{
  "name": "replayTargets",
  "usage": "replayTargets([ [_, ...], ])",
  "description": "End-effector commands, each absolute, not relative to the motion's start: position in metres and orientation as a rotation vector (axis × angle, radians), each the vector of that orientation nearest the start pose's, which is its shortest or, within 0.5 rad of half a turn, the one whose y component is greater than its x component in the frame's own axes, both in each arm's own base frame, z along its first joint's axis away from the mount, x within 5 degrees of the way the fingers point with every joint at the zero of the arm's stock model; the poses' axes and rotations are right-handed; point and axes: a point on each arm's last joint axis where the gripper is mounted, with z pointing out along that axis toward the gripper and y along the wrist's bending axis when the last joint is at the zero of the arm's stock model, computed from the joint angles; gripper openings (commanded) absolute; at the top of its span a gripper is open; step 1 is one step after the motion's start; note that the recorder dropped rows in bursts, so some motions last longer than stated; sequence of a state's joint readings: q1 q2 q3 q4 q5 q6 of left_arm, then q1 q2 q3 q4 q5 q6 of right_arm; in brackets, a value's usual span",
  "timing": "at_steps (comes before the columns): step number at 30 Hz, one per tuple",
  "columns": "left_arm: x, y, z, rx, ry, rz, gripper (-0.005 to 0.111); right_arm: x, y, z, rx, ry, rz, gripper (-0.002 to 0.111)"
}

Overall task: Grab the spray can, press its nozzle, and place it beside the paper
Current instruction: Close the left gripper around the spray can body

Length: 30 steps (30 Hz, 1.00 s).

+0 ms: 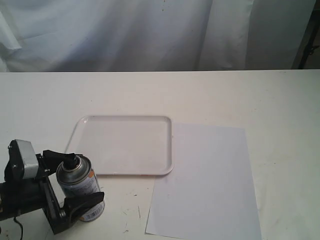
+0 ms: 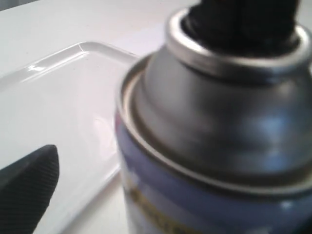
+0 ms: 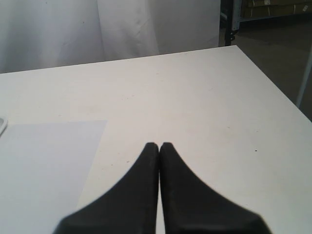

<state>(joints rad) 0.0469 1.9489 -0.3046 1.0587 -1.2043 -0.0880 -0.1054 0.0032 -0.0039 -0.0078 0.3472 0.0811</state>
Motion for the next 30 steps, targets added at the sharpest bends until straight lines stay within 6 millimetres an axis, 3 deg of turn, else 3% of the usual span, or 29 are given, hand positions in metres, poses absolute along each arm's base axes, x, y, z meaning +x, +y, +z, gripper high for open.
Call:
replayTargets([
  [1, 0.2192, -0.0650, 0.0919, 0.853, 1.776, -0.734, 0.101, 0.0531, -0.0056, 0.1820, 0.160, 1.823, -0.021, 0.000],
  [12, 0.2174, -0.0661, 0.0918, 0.861, 1.780, -0.762, 0.100, 0.0531, -0.0056, 0.1820, 0.160, 1.823, -0.021, 0.000],
  [15, 0.2168, -0.0664, 0.0918, 0.866, 1.779, -0.768, 0.095, 0.0531, -0.0056, 0.1820, 0.160, 1.823, -0.021, 0.000],
  [24, 0.2126, -0.0687, 0.0916, 0.937, 1.751, -0.790, 0.056, 0.0531, -0.0056, 0.1820, 0.160, 1.823, -0.021, 0.000],
  [28, 0.2126, -0.0687, 0.0916, 0.948, 1.742, -0.782, 0.031, 0.0531, -0.0056, 0.1820, 0.160, 1.823, -0.021, 0.000],
  [30, 0.2126, -0.0687, 0.0916, 0.948, 1.742, -0.782, 0.024, 0.0531, -0.0056, 0.1820, 0.160, 1.823, -0.021, 0.000],
])
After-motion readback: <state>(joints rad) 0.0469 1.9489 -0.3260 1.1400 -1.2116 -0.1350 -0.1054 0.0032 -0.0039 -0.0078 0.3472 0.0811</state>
